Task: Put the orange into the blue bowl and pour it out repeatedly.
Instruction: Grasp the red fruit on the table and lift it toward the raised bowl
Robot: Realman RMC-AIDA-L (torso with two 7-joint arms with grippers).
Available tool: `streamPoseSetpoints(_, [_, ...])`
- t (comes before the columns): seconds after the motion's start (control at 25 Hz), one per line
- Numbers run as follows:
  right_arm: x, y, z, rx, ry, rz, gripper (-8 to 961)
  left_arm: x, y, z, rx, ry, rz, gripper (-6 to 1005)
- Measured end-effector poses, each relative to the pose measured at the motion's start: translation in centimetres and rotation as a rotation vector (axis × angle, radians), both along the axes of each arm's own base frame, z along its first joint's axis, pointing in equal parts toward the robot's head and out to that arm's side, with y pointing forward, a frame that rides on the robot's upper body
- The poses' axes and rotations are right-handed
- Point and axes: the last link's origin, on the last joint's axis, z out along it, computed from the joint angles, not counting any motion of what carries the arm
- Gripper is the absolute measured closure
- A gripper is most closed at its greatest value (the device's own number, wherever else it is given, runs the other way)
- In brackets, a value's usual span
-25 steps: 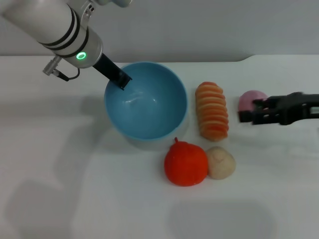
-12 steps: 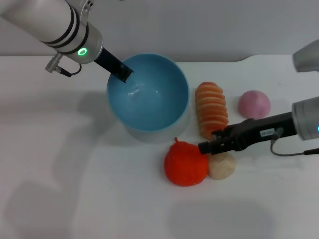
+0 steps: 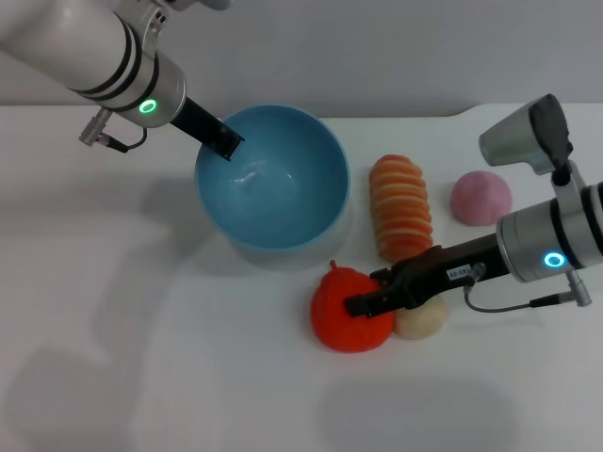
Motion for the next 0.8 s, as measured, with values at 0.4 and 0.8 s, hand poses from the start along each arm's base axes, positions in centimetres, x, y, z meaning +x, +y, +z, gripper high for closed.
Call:
streamPoseSetpoints(0.4, [0.1, 0.06, -0.48, 0.042, 0.024, 0.071, 271, 0.13, 0.13, -0.02, 0.008, -0.003, -0.009, 1000])
streamPoseSetpoints(0.8, [-0.1, -0.09, -0.92, 0.026, 0.006, 0.125, 614, 0.13, 0.12, 0.06, 0.004, 0.009, -0.007, 999])
